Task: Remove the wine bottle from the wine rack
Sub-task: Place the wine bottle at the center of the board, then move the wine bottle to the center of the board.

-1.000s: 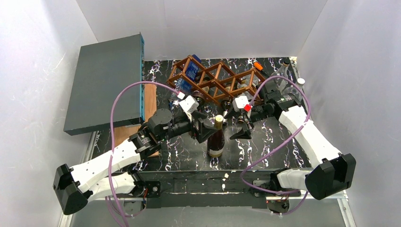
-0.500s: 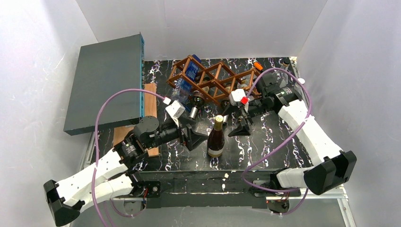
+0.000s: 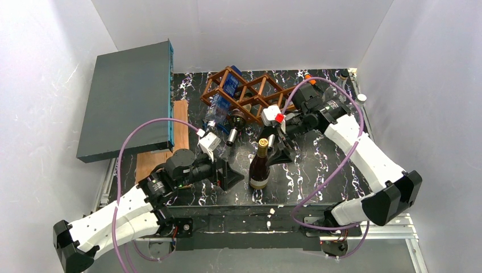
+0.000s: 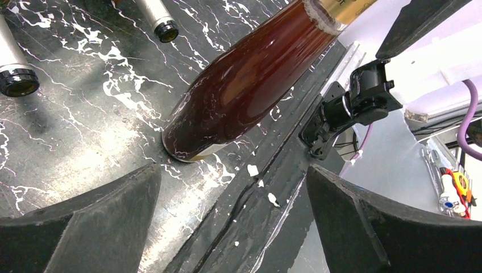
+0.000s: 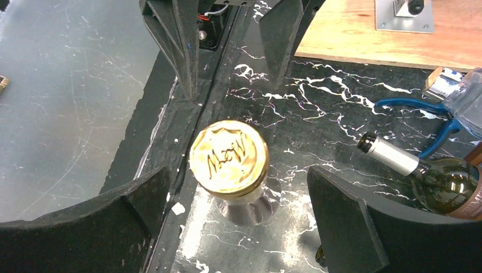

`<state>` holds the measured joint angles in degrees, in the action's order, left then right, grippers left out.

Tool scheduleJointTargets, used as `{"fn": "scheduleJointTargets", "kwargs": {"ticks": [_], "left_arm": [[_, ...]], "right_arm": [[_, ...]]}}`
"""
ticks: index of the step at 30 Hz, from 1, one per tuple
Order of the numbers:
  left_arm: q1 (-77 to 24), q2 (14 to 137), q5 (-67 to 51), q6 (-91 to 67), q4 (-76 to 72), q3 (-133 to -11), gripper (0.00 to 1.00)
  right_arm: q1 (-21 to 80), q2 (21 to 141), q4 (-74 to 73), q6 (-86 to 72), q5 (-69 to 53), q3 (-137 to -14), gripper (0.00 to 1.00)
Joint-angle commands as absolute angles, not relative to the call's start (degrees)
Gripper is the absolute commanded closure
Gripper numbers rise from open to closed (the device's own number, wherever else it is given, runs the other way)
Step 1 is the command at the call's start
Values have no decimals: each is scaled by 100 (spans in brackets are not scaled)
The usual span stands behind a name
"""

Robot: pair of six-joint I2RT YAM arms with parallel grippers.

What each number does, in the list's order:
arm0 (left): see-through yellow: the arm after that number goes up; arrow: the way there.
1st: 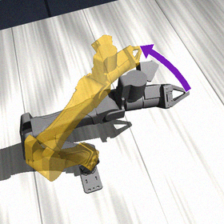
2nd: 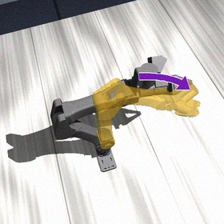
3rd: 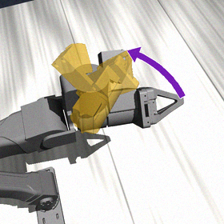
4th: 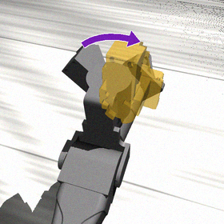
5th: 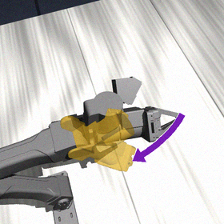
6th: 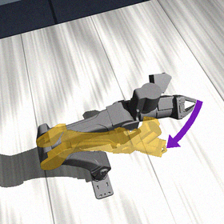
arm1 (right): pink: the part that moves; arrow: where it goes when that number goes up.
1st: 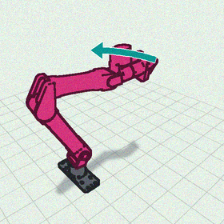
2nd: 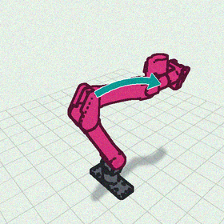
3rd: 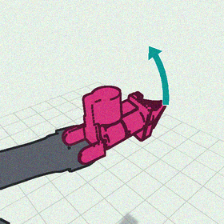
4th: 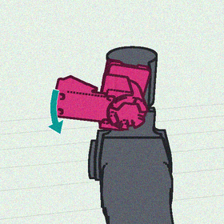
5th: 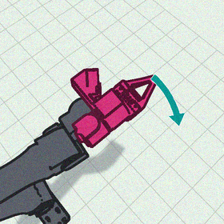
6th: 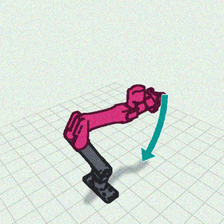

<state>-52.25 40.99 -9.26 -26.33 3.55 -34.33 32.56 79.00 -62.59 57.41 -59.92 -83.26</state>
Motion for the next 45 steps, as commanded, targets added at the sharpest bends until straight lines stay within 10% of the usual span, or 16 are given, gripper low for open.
{"fn": "scheduleJointTargets", "kwargs": {"ticks": [1, 21, 32, 45], "left_arm": [[-5206, 3998, -742, -2726, 320, -3348, 2], [-5204, 4135, -561, -2856, 87, -3130, 2], [-5209, 3971, -462, -2898, 191, -3103, 2], [-5203, 3666, -370, -2866, 464, -3056, 2]], "right_arm": [[3308, 8009, -6302, 5728, -6205, -8708, 0], [3590, 8169, -6181, 5669, -6150, -8758, 28], [3621, 8097, -6036, 5546, -6190, -8691, 84], [1953, 7097, -7108, 6077, -5777, -8753, 99]]}}
